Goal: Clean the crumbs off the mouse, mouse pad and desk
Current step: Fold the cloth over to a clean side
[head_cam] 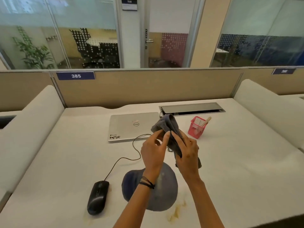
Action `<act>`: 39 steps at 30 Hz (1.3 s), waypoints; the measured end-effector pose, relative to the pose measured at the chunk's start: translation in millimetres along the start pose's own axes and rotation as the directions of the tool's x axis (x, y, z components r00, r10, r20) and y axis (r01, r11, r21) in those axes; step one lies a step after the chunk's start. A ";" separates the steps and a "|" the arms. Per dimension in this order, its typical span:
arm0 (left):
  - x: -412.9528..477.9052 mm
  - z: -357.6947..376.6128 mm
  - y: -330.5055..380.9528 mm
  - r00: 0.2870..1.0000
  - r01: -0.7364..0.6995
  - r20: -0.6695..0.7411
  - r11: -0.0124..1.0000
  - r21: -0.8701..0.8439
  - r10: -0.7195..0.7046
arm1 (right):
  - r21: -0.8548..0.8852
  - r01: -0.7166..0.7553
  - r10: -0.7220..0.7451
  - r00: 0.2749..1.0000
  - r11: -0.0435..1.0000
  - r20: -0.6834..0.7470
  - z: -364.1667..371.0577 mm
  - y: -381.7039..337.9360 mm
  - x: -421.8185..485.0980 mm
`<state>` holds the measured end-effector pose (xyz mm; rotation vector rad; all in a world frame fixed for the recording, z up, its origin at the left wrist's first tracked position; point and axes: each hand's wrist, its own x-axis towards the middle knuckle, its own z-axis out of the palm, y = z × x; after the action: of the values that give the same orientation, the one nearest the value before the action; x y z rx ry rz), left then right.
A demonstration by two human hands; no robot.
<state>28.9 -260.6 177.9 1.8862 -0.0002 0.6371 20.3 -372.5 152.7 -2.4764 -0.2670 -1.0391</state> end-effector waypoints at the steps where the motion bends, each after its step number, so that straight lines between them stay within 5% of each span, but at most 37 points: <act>1: 0.9 5.5 2.5 1.000 0.001 0.017 1.000 -0.002 -0.001 | -0.031 0.000 0.000 1.000 1.000 -0.005 -2.5 5.0 -1.3; 8: -1.6 43.1 14.1 0.990 -0.004 0.141 0.999 0.051 -0.003 | -0.100 -0.048 0.050 0.999 0.994 0.019 -15.2 37.7 -23.6; 15: -20.6 73.5 22.0 0.952 -0.075 0.301 0.996 0.043 0.059 | 0.089 -0.171 0.155 0.975 0.981 0.159 -50.7 74.8 -50.2; 19: -31.1 89.1 21.9 0.919 -0.046 0.393 0.999 0.025 0.032 | 0.208 -0.322 0.311 0.947 0.924 0.084 -70.8 95.1 -62.4; 29: -47.8 123.3 17.1 0.815 0.148 0.572 0.988 -0.050 -0.093 | 0.348 -0.639 0.697 0.714 0.686 -0.062 -125.3 156.7 -83.1; 39: -69.6 152.0 23.7 0.656 0.242 0.755 0.952 -0.188 -0.018 | 0.451 -0.718 0.818 0.572 0.530 -0.051 -146.1 202.3 -110.3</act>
<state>27.3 -422.1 128.7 1.7263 -0.4645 -0.2821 -80.6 -620.4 99.8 -1.7234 0.6392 -0.7706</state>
